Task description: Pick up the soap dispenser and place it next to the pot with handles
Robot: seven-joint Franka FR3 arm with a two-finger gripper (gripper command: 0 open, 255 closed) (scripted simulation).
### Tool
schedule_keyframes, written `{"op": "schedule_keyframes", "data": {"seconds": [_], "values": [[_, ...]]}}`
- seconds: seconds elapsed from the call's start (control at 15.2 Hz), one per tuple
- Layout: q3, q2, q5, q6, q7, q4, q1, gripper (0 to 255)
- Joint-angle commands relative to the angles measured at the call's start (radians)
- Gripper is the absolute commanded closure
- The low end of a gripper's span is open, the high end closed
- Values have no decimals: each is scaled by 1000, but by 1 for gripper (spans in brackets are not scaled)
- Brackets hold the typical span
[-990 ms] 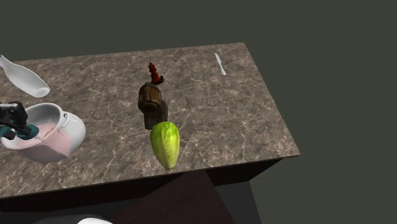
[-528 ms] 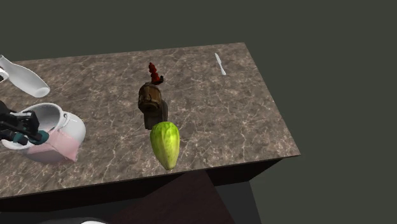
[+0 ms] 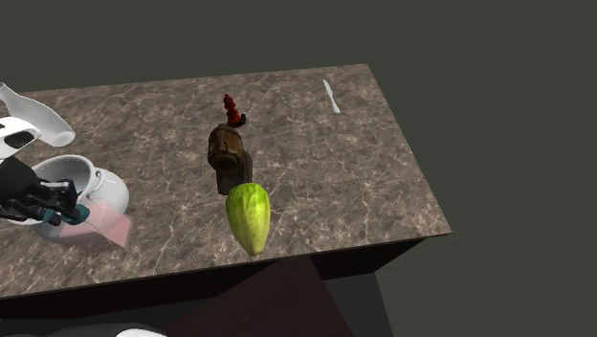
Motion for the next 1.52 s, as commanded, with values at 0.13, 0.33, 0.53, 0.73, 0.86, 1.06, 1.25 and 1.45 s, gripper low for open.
{"op": "schedule_keyframes", "data": {"seconds": [0.13,0.33,0.53,0.73,0.86,1.06,1.25,1.45], "values": [[2,7,0,53,-1,-45,1,255],[3,16,-1,93,-2,-77,2,255],[4,26,-1,133,-3,-106,2,255],[5,38,-3,172,-3,-134,3,255],[6,48,-4,199,-3,-151,3,255],[7,63,-6,238,-3,-175,4,255],[7,66,-6,245,-3,-179,4,255],[7,66,-6,245,-3,-179,4,255]]}}
